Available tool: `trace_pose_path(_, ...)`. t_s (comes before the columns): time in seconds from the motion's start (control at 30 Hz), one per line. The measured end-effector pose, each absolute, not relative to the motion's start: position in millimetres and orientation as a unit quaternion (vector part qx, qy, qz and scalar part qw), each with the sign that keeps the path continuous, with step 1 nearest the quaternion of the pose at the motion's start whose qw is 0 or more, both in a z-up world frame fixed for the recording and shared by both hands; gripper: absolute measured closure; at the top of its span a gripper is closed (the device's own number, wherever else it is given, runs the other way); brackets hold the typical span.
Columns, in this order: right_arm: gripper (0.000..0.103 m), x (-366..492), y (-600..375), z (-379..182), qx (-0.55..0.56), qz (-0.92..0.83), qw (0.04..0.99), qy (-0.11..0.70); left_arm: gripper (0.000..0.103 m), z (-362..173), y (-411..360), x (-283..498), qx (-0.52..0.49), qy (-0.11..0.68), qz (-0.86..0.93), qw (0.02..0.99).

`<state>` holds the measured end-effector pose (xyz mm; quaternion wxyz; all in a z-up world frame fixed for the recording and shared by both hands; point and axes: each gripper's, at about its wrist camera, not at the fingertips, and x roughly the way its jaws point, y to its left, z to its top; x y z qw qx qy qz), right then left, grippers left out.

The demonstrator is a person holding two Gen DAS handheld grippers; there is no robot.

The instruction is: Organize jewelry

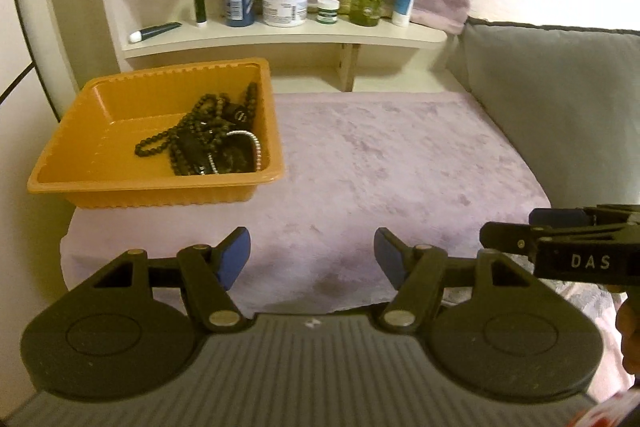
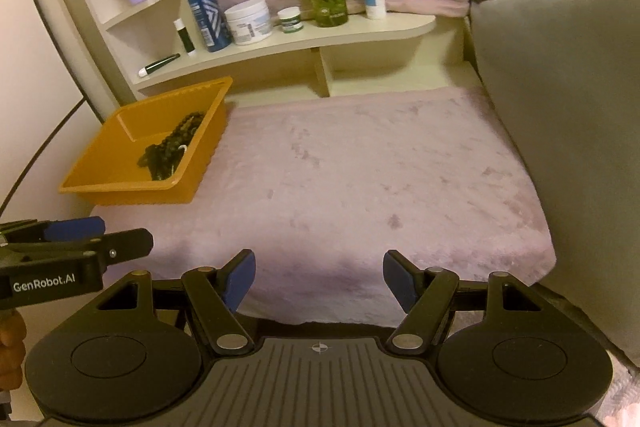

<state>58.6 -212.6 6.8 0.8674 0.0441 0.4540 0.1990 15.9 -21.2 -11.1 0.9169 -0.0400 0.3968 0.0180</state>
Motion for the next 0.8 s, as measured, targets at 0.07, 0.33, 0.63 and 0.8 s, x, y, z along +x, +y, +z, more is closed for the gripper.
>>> trace_pose_path(0.07, 0.032, 58.3, -213.9, 7.1, 0.046, 0.200, 0.868, 0.453, 0.037, -11.8, -24.1, 15.9, -0.038, 0.397, 0.016, 0.917)
trace_pose_path(0.33, 0.032, 59.1, -214.6, 7.6, 0.048, 0.205, 0.868, 0.450, 0.037, -12.5, -25.8, 16.7, -0.035, 0.399, 0.015, 0.916)
trace_pose_path(0.63, 0.032, 58.6, -213.1, 9.5, 0.047, 0.207, 0.869, 0.447, 0.037, -11.1, -26.6, 16.5, -0.034, 0.395, 0.012, 0.918)
trace_pose_path(0.8, 0.032, 59.0, -213.0, 10.3, 0.047, 0.210, 0.868, 0.447, 0.037, -10.3, -26.0, 15.8, -0.033, 0.393, 0.011, 0.919)
